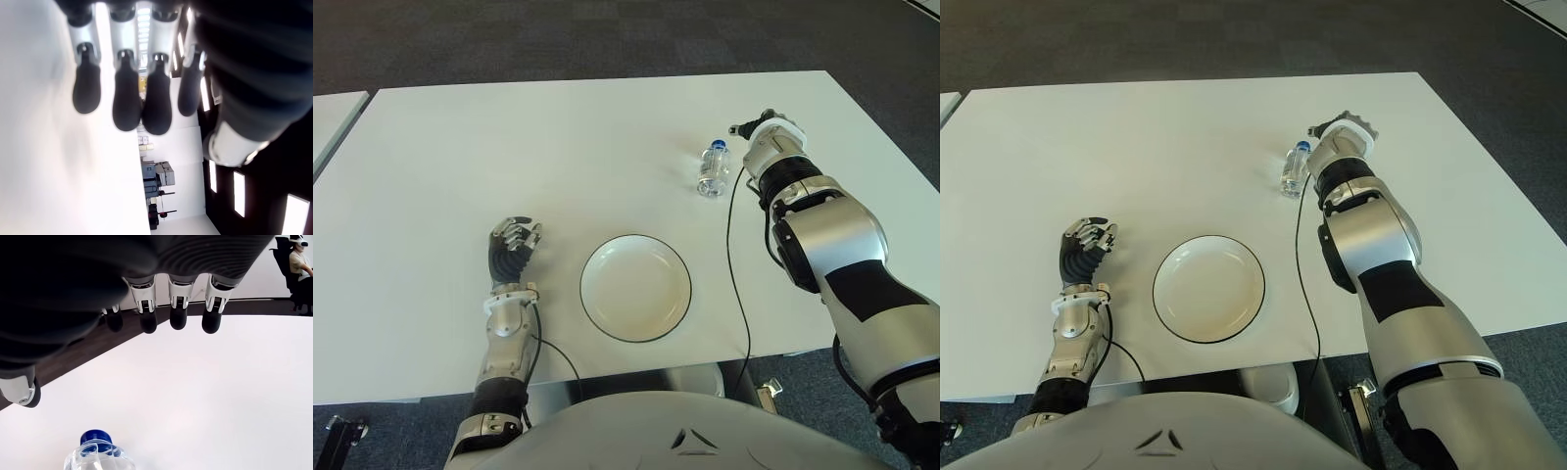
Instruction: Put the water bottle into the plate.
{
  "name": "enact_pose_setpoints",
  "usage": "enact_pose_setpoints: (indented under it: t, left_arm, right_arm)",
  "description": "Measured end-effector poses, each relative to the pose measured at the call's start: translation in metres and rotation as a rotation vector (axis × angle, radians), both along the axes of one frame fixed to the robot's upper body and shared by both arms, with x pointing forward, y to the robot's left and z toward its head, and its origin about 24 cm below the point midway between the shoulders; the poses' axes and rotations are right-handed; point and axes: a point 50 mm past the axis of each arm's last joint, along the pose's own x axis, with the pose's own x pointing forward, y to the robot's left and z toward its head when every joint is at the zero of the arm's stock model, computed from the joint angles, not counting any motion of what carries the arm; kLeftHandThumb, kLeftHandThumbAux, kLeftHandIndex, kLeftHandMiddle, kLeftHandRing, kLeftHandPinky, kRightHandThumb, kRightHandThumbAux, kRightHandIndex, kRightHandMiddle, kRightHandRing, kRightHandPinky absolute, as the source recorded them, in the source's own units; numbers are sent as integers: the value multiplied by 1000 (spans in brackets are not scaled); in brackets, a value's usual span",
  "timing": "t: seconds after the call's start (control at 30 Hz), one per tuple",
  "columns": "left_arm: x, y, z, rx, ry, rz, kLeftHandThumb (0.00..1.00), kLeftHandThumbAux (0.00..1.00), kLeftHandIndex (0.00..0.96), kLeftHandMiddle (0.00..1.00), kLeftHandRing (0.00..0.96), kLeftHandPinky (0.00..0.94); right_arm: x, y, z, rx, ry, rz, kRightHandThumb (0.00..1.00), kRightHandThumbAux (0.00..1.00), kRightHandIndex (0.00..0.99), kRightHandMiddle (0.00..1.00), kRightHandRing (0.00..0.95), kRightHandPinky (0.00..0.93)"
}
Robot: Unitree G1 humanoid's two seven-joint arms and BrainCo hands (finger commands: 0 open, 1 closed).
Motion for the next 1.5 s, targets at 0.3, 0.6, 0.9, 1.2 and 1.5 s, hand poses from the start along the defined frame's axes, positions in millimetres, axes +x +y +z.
enact_pose_setpoints:
  t: [0.3,0.6,0.9,1.2,1.5]
  left_arm:
    - [-7,5,0,20,27,0,708,714,436,693,678,650]
    - [-8,6,0,20,43,21,707,714,437,698,679,650]
    - [-11,6,-2,36,26,10,705,716,436,708,692,663]
    - [-11,7,-4,47,26,-5,705,716,436,713,700,677]
    - [-9,9,-1,56,13,-15,705,716,436,709,698,675]
  right_arm:
    - [0,-2,1,-2,0,-6,426,394,0,0,0,45]
    - [0,-2,1,-3,1,-9,426,394,0,0,0,45]
    - [0,-2,1,-3,0,-10,426,394,0,0,0,45]
    - [0,-2,1,-3,0,-9,426,394,0,0,0,45]
    - [0,-2,1,-3,1,-9,426,394,0,0,0,45]
